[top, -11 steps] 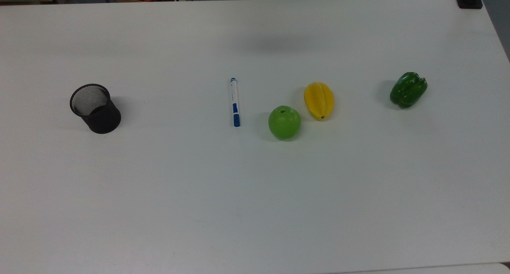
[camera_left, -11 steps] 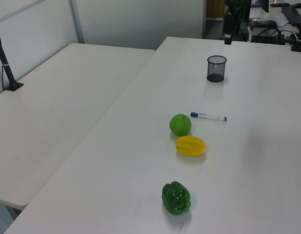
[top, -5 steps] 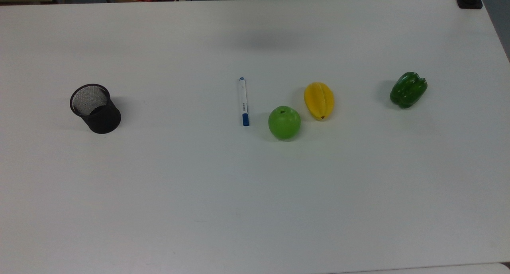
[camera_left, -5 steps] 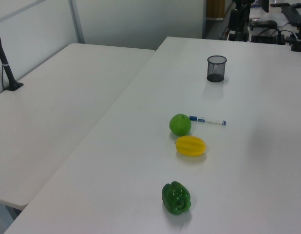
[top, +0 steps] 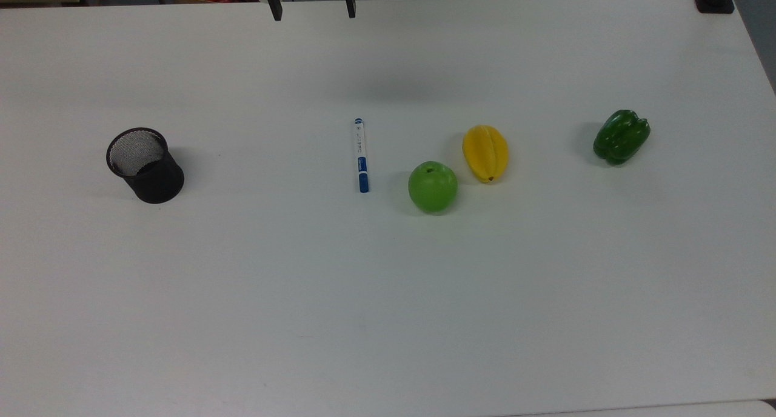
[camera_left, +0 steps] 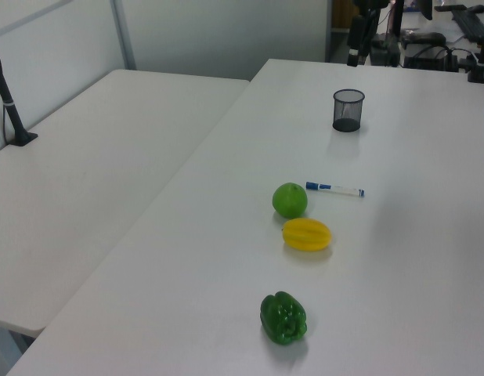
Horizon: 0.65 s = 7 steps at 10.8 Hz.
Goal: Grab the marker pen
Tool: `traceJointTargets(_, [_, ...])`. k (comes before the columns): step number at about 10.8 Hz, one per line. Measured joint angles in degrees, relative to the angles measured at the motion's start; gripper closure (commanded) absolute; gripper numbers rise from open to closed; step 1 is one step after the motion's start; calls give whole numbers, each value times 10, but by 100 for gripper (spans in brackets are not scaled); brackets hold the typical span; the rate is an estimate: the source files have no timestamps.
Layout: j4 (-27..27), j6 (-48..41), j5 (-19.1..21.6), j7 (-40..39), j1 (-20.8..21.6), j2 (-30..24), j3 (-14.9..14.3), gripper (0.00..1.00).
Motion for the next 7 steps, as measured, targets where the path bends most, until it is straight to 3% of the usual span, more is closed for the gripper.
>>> traceJointTargets(7, [-29, -7, 0, 0, 6, -41, 5, 0])
